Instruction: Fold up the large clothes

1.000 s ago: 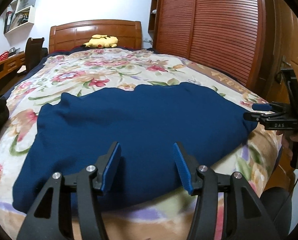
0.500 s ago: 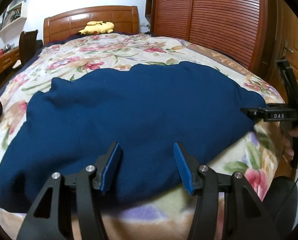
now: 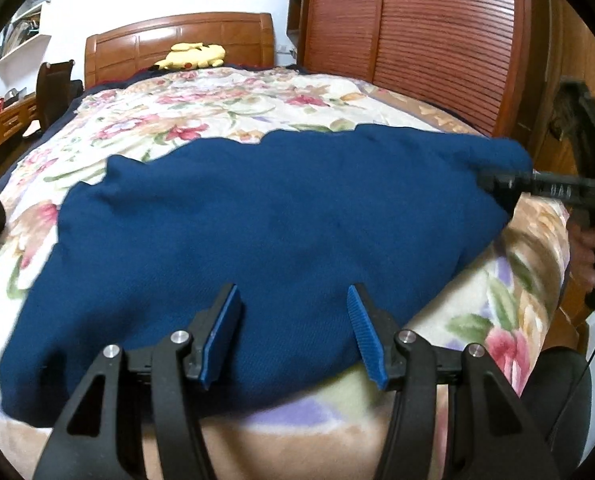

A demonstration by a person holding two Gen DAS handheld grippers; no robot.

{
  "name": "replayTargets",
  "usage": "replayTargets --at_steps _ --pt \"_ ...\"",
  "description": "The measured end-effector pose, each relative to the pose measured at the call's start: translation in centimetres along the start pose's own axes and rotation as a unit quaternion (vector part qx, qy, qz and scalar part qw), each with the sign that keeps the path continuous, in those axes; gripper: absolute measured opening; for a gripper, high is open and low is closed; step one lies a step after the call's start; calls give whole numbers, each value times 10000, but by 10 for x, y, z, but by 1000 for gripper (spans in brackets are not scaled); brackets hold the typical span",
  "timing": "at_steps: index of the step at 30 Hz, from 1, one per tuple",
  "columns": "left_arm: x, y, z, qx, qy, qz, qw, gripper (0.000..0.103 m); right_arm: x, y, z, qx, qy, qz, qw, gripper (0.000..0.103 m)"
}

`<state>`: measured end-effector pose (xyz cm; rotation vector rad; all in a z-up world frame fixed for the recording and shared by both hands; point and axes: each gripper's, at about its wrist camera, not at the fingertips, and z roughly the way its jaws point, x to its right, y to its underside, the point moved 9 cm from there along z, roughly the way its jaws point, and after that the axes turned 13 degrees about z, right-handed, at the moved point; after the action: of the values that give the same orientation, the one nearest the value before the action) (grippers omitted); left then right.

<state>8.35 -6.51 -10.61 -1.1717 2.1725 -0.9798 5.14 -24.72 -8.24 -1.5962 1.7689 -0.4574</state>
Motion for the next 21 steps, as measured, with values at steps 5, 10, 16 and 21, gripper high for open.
replayTargets --at_steps 5,10,16,21 --pt "-26 -1 -37 326 -209 -151 9991 55 -50 -39 -25 406 -105 -534 9977 23" --pt "-72 13 -73 455 -623 -564 9954 55 -136 -66 -36 681 -310 -1338 9882 23" --pt "-117 39 -108 525 -1008 -895 9895 55 -239 -68 -16 752 -696 -2097 9724 23" --pt "-141 58 -128 488 -1285 -1050 9849 55 -310 -37 11 446 -1191 -2560 9583 22"
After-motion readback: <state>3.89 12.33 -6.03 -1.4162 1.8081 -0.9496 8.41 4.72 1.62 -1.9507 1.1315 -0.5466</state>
